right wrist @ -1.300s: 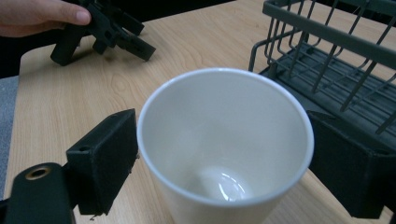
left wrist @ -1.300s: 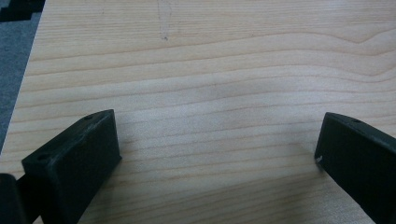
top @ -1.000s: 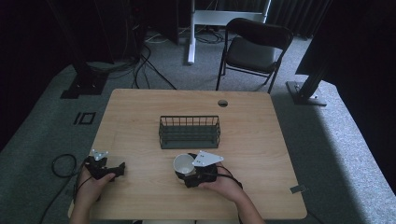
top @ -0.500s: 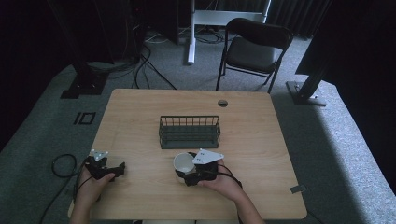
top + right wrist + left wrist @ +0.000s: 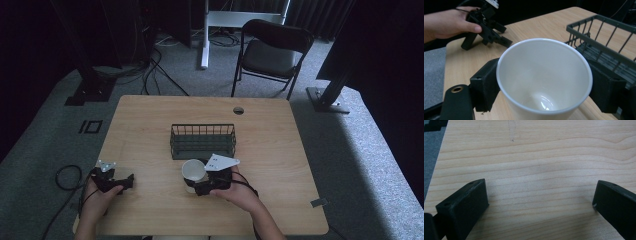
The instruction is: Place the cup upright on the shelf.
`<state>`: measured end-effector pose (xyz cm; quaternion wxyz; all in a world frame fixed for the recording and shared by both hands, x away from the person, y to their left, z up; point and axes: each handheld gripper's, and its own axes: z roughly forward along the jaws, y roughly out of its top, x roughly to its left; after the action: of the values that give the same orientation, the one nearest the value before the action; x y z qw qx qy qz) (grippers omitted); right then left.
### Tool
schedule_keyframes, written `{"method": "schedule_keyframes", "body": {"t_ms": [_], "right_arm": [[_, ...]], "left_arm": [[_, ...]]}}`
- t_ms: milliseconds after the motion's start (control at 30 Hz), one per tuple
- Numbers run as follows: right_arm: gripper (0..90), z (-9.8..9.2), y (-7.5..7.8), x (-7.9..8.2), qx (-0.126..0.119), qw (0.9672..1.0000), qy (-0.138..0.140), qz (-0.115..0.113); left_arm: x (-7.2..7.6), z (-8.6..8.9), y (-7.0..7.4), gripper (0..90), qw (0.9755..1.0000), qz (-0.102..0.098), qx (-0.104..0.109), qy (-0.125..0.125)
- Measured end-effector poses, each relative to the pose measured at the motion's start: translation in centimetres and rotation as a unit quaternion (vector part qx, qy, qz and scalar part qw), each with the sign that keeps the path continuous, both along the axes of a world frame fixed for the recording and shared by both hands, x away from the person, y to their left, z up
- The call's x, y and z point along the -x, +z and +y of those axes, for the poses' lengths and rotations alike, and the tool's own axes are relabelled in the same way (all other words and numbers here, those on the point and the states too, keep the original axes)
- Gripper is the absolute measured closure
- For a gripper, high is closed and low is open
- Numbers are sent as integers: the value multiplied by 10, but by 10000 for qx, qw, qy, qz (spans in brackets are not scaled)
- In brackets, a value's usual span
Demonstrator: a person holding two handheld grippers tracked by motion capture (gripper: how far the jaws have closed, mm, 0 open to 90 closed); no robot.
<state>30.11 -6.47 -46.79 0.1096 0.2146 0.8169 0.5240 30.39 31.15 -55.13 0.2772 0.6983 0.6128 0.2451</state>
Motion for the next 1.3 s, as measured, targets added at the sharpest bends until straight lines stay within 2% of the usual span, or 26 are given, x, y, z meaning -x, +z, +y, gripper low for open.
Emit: {"method": "schedule_keyframes", "body": {"t_ms": [200,567,800,1067,1167,1233,1300], "right_arm": [[200,4,12,-3,-107,9999,-10,-52],[200,9,39,-9,-280,9988,-212,-348],[200,12,59,-19,-368,9979,-280,-449],[200,11,87,-37,-519,9935,-718,-718],[200,9,94,-45,-532,9901,-996,-829],[200,8,96,-51,-583,9879,-1181,-815],[200,8,97,-57,-498,9861,-1340,-848]], "left_arm": [[0,0,0,2,10000,6,-6,-6],[0,0,0,2,10000,6,-7,-8],[0,0,0,2,10000,1,-4,-5],[0,0,0,2,10000,1,-3,-5],[0,0,0,2,10000,1,-4,-5],[0,0,0,2,10000,2,-4,-5],[0,0,0,2,10000,2,-3,-5]]}}
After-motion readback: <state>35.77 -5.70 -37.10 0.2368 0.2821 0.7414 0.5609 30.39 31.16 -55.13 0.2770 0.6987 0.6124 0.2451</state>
